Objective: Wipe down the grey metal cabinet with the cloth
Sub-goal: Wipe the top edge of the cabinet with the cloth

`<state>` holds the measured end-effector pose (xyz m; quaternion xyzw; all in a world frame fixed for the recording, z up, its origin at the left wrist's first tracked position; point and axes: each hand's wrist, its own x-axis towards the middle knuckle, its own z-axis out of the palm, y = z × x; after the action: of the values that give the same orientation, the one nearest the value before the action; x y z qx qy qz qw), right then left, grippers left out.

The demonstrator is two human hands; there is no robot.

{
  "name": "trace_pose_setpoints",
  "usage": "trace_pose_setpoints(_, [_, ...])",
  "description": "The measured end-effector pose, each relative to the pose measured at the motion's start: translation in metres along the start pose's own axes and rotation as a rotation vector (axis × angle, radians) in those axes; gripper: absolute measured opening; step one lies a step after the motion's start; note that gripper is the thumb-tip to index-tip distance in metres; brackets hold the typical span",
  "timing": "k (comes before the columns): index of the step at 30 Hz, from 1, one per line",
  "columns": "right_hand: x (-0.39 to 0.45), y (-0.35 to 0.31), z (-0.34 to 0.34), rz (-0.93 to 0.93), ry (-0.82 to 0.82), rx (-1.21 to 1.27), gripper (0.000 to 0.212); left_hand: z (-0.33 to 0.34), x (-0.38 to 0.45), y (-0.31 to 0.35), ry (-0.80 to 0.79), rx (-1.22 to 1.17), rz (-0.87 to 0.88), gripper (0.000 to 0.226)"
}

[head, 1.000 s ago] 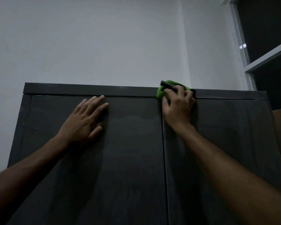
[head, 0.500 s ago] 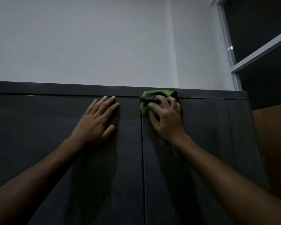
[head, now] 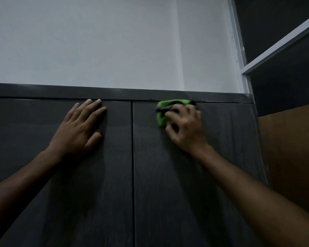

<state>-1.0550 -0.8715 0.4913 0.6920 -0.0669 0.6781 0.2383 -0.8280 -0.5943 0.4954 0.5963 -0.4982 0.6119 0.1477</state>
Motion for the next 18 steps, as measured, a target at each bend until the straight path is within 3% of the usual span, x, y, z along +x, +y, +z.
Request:
trace_pose_setpoints(3, [0.029,0.004,-0.001,0.446,0.081,-0.007,0.030,0.001,-0.002,-0.002,-0.004,0.012,0.004,0.077])
trace_pose_setpoints(4, [0.037,-0.006,0.002,0.471,0.084,0.007,0.030,0.001,-0.002,-0.002,-0.007,0.016,0.004,0.077])
trace_pose_setpoints(9, [-0.007,-0.019,0.004,-0.111,-0.041,0.065,0.031,-0.003,-0.002,-0.001,-0.046,0.026,-0.014,0.077])
trace_pose_setpoints(11, [-0.011,0.009,-0.004,-0.007,-0.006,0.029,0.030,-0.007,-0.001,0.001,-0.061,0.023,-0.024,0.078])
trace_pose_setpoints(14, [0.021,0.031,-0.008,0.498,0.083,0.006,0.029,-0.009,0.001,0.012,-0.026,-0.035,-0.078,0.076])
trace_pose_setpoints(15, [0.031,0.026,-0.008,0.546,0.082,0.024,0.029,-0.009,0.003,0.020,-0.008,-0.068,-0.099,0.075])
trace_pose_setpoints(16, [0.035,0.018,-0.006,0.487,0.063,0.042,0.030,-0.008,0.006,0.028,0.002,-0.095,-0.107,0.074])
trace_pose_setpoints(18, [0.022,0.005,-0.002,0.177,-0.017,0.056,0.029,-0.004,0.015,0.049,-0.013,-0.132,-0.077,0.074])
